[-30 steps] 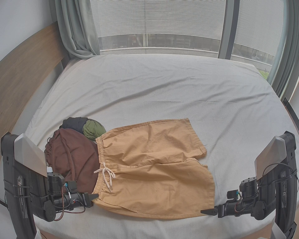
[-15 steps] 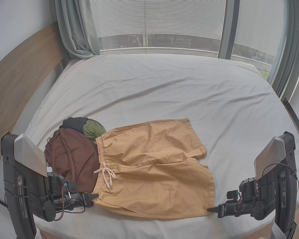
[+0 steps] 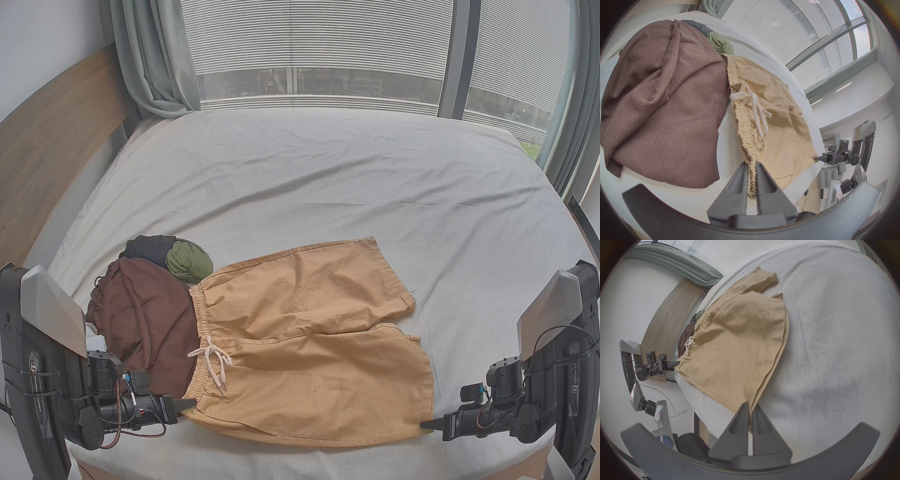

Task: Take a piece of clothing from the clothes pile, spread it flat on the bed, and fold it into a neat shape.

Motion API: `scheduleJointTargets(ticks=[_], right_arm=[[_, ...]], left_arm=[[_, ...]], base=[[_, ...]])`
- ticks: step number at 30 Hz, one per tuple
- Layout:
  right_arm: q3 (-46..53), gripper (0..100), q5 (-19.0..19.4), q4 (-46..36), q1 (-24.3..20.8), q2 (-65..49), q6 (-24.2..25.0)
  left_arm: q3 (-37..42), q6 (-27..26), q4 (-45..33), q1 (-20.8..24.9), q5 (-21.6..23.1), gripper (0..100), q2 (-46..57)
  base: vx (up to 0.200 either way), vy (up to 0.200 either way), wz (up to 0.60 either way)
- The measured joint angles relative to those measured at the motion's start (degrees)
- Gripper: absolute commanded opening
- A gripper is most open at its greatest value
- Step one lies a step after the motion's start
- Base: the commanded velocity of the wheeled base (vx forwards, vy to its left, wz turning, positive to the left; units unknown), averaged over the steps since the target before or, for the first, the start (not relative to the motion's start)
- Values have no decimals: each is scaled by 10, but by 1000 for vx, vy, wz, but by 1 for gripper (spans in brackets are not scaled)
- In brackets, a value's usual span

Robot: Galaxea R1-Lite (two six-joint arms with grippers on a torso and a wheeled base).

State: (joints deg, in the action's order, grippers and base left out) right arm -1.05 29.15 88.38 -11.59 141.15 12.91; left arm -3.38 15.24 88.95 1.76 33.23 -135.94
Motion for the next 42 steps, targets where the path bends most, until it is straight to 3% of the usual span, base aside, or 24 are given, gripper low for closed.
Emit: scheduleJointTargets(ticks=[6, 15, 25, 42], right_arm=[[0, 0, 6, 0, 1, -12, 1], [1, 0, 55, 0, 8, -87, 15], [-25, 0, 58, 0, 19, -161, 84], [-60, 0, 57, 0, 30, -211, 114]], left_arm=[[5, 0, 0, -2, 12, 0, 7], [-14, 14, 0, 9, 23, 0, 30], [-51, 134, 0, 26, 11, 0, 84], [-79, 159, 0, 35, -15, 0, 117]], base=[[0, 0, 0], [0, 0, 0], [0, 0, 0], [0, 0, 0]])
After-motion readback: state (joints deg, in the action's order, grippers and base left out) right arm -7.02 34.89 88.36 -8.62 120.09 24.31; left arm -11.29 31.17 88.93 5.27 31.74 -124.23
